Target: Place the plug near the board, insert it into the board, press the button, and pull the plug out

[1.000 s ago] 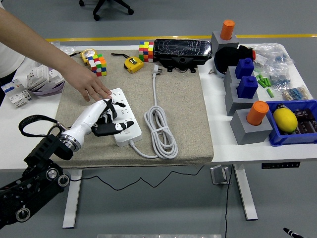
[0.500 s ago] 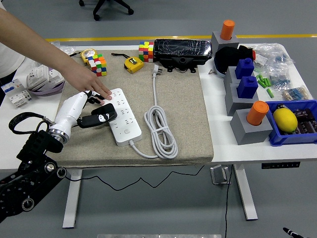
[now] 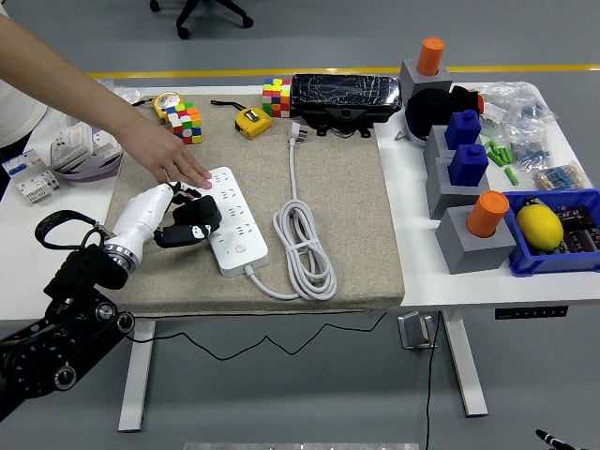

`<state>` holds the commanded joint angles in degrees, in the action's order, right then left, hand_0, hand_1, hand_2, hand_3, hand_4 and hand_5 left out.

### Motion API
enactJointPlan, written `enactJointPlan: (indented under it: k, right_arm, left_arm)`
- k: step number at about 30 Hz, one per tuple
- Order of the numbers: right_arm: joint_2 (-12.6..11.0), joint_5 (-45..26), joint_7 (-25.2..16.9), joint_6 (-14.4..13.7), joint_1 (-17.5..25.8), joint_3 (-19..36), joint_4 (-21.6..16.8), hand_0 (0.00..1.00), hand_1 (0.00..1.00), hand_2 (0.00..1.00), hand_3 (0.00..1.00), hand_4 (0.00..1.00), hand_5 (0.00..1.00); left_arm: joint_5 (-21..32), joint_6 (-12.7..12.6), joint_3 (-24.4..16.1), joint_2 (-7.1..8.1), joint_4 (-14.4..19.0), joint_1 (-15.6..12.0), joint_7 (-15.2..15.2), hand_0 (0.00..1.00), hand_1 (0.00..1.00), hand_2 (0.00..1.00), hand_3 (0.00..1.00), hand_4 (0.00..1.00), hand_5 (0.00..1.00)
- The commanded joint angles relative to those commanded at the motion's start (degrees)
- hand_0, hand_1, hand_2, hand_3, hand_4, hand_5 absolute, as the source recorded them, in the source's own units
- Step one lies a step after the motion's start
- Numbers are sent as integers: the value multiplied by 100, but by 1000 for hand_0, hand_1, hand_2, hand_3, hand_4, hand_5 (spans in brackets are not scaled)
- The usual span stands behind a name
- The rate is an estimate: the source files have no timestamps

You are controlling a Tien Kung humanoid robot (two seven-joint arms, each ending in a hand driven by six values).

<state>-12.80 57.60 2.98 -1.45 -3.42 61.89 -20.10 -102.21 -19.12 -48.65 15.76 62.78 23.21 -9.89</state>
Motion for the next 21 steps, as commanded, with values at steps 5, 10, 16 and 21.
enactJointPlan:
  k: [5,10,16,21]
  right_arm:
    - [-5,-3,1,-2,5,-8,2,651,647,639,563,989,557]
    - [-3,-7,1,-1,7,-19,0,651,646,639,563,989,558]
    - [-3,-8,-1,-2,-2,-17,-3,651,647,639,563,989,558]
    - [-4,-2,-1,-3,-2,-11,-3,651,647,639,564,989,557]
  left_arm:
    - [26,-56,105,-44,-75,57,3,543,529,494,543,704,205]
    - [-2,-198,155,-66,-128,88,35,395,415,414,497,613,130]
    - [-42,-321,166,-68,-152,106,103,360,392,373,461,581,53]
    - [-13,-578,83,-33,-66,40,386,352,392,364,450,588,27]
